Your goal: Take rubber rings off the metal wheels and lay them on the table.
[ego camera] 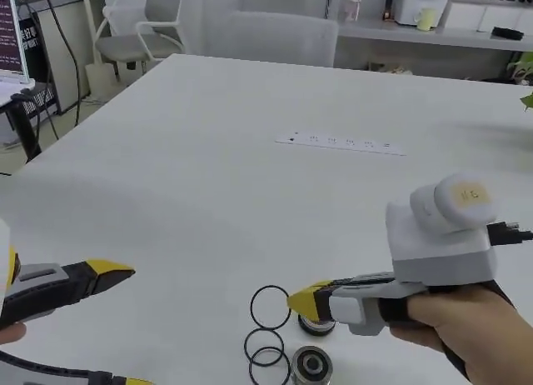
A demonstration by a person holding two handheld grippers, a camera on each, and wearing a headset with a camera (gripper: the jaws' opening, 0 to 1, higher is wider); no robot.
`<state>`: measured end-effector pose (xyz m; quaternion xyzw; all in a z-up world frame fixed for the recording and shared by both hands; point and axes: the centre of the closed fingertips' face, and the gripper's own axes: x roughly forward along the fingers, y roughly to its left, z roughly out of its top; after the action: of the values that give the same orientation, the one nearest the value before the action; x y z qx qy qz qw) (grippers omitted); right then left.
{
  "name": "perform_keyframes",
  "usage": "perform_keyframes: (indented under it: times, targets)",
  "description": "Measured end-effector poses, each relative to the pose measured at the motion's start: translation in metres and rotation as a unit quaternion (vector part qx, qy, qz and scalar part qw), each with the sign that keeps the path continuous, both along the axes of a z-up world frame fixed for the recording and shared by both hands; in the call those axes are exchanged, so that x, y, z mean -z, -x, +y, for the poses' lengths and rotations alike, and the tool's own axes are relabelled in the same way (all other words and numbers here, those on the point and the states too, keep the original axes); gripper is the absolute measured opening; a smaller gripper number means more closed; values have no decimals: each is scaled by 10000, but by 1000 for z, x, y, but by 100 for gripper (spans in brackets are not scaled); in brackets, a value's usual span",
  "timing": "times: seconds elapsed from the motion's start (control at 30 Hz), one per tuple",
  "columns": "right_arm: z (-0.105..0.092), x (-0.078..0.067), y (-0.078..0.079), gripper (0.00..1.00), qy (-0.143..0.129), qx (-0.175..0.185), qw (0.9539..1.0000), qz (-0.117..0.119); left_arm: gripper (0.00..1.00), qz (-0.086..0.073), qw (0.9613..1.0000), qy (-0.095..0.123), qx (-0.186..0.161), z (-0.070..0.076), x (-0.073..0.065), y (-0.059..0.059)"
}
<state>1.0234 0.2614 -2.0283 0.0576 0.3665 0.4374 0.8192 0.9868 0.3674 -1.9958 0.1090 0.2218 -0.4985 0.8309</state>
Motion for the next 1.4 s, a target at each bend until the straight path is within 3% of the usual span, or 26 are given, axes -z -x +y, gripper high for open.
perform_keyframes:
  times: [0.47,0.93,1.4]
  targets:
    - [-8,32,9,0,524,-144,9979,347,86,112,9999,7,-90,2,3,-1]
    - [-17,46,10,0,793,-113,9957,461,85,179,9998,-12,-102,3,6,-1]
    - [-22,48,7,0,896,-77,9950,428,84,196,9997,-44,-132,4,7,-1]
